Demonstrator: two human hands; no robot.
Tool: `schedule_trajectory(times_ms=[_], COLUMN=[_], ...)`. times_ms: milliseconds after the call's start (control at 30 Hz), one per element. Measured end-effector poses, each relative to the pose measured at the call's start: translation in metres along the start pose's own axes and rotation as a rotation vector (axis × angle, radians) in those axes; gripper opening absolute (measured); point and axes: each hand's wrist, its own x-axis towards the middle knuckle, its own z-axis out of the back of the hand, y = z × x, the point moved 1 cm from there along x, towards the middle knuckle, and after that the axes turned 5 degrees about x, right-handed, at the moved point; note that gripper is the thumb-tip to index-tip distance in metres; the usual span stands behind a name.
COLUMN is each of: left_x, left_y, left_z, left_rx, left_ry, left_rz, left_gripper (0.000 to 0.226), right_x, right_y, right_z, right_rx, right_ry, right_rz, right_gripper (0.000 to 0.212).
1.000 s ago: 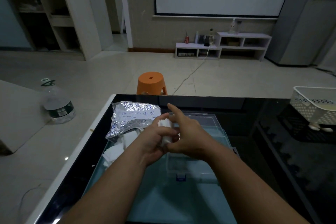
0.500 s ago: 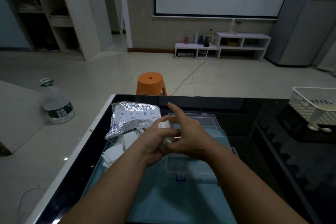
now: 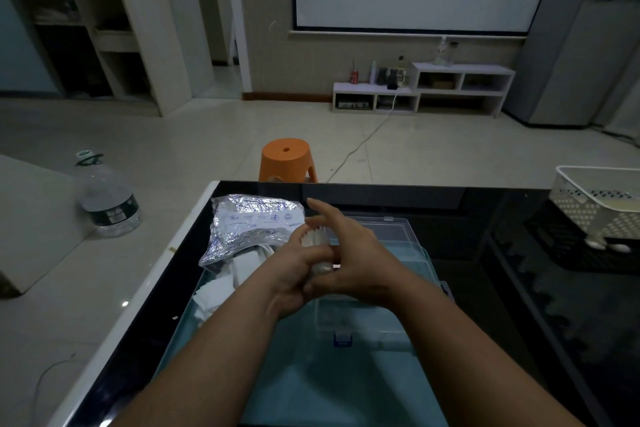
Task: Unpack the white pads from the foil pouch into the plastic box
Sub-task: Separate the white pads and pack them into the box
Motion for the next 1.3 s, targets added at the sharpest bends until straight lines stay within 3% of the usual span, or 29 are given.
schedule_trajectory(times_ms=[67, 167, 233, 367, 533, 600, 700, 767, 900, 1100, 1300], left_x=[-0.001, -0.003, -0.003, -0.001, 0.001, 0.001, -0.001, -0.001, -0.003, -0.005, -0.01], left_y=[0.0, 0.0, 0.0, -0.002, -0.002, -0.002, -0.003, -0.005, -0.006, -0.008, -0.01], left_z=[0.0, -0.002, -0.002, 0.001, 0.005, 0.003, 0.0, -0.002, -0.001, -0.005, -0.012], left_rx=[0.019, 0.083, 0.093, 0.045, -0.04, -0.042, -0.043, -0.035, -0.003, -0.074, -0.077], left_ry=[0.001, 0.032, 0.019, -0.015, -0.005, 0.007, 0.002, 0.035, 0.047, -0.03, -0.102], left_rz=[0.007, 0.015, 0.0, -0.003, -0.005, -0.022, -0.026, -0.008, 0.035, 0.063, 0.115], left_gripper=[0.058, 0.052, 0.062, 0.073, 0.089, 0.089, 0.077, 0.084, 0.084, 0.062, 0.035], right_x=[0.001, 0.004, 0.003, 0.002, 0.002, 0.003, 0.001, 0.002, 0.002, -0.001, -0.004], right_y=[0.0, -0.001, -0.002, -0.003, -0.002, -0.002, -0.001, -0.001, 0.001, 0.004, 0.01], right_z=[0.0, 0.0, 0.0, 0.001, 0.0, -0.001, -0.004, -0.006, -0.005, -0.004, 0.002], right_rx=[0.004, -0.094, -0.107, -0.092, -0.08, -0.085, -0.014, 0.012, -0.023, 0.061, -0.111], right_ry=[-0.006, -0.01, -0.031, -0.036, -0.054, -0.025, 0.009, -0.014, -0.019, 0.021, 0.007], right_rz=[0.002, 0.052, 0.061, 0.039, 0.056, 0.033, -0.047, -0.07, -0.075, -0.064, -0.034], right_gripper=[0.109, 0.072, 0.056, 0.061, 0.046, 0.054, 0.093, 0.108, 0.109, 0.117, 0.113])
